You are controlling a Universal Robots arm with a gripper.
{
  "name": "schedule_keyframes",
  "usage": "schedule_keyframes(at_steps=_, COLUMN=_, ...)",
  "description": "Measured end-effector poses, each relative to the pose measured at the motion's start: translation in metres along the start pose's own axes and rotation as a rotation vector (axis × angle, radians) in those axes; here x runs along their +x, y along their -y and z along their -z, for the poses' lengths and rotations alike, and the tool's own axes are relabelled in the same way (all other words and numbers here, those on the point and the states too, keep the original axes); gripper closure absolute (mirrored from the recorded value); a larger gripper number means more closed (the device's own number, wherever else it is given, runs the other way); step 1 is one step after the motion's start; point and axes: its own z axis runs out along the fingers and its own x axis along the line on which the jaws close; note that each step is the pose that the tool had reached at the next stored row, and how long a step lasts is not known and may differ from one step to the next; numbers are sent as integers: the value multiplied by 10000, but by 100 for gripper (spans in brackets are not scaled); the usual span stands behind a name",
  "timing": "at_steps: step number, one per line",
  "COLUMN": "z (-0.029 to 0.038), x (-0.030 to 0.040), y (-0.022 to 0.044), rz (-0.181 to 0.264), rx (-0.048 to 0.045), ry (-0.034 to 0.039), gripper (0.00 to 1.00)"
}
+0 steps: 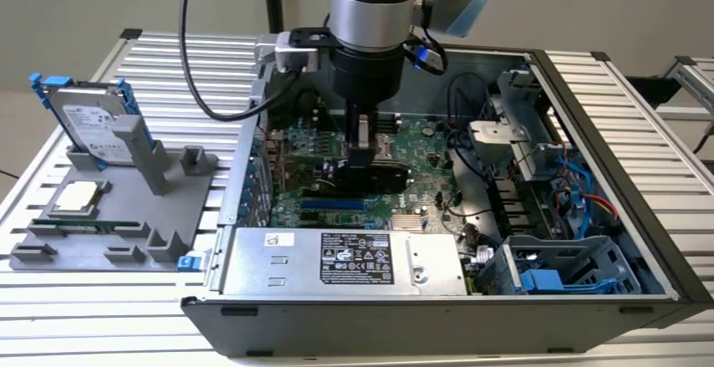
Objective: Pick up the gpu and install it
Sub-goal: 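Insert the gpu into the slot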
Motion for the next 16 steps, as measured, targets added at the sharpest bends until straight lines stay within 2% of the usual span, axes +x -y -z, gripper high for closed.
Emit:
schedule_keyframes(at_steps=14, z=-37, x=0, y=-136, rz=0, rx=0, ry=0, gripper=100)
schedule_keyframes(at_steps=16, z=-42, x=1, y=-137, rz=0, rx=0, ry=0, gripper=100)
